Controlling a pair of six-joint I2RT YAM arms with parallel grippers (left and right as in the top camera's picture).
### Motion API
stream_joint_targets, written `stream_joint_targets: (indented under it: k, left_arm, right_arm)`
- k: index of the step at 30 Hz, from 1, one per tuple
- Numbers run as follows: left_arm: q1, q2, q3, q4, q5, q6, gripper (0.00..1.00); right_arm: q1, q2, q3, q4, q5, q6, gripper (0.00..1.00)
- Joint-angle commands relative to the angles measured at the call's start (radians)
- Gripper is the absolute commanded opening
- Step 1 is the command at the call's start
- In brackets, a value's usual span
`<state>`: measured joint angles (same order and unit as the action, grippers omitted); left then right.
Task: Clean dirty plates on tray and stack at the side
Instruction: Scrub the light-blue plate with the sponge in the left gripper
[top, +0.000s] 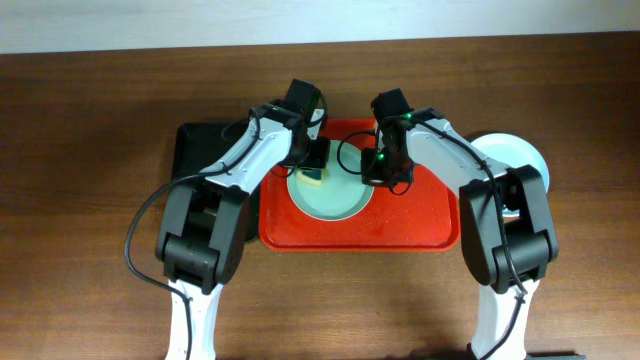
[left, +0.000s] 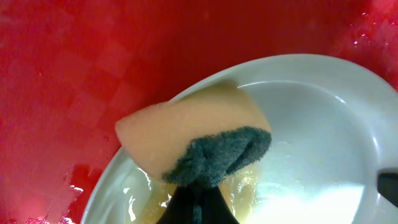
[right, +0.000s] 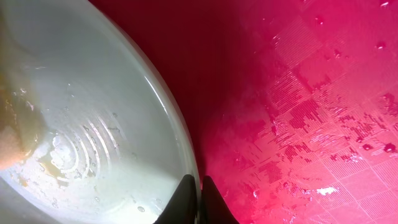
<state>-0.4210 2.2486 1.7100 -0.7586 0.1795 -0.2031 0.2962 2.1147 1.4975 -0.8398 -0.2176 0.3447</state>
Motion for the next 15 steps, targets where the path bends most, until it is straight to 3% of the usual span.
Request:
stream_joint_targets:
  k: [1, 6, 8, 15]
  left_arm:
    - [-0.030, 0.095, -0.014, 0.007, 0.131, -0.009, 0.00]
    - [0.008, 0.071, 0.056, 0.021, 0.507, -0.001, 0.00]
    - [0.034, 0.043, 0.086, 0.009, 0.557, -0.001, 0.00]
    - [0.068, -0.082, 0.098, -0.167, 0.156, -0.001, 0.00]
  right_arm:
    - [0.011, 0.019, -0.037, -0.013, 0.046, 0.005, 0.04]
    - [0.011, 0.019, -0.037, -0.015, 0.046, 0.005, 0.04]
    - [0.011, 0.019, -0.037, -0.019, 0.046, 0.005, 0.04]
    - [0.011, 0.019, -0.037, -0.019, 0.047, 0.004, 0.04]
